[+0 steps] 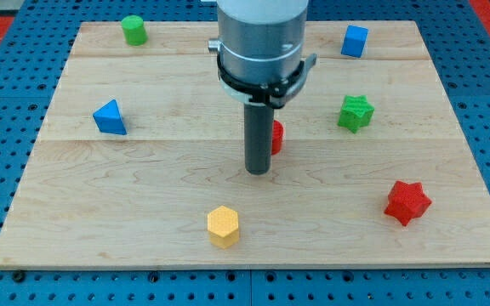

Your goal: Move the red circle diagonally top left of the green star

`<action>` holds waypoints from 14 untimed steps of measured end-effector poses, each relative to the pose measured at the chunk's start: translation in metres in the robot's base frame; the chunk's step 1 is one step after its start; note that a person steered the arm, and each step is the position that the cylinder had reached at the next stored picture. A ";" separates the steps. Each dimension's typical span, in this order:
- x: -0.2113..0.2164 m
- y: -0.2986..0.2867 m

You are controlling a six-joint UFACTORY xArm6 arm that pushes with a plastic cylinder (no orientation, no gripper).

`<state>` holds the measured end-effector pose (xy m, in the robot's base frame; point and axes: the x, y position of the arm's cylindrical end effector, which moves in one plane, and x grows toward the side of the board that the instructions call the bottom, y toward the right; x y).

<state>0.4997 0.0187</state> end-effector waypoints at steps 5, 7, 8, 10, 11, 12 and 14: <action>-0.064 -0.002; -0.054 0.045; -0.077 0.046; -0.124 0.066; -0.146 0.068; -0.179 0.049; -0.239 0.076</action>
<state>0.2607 0.0948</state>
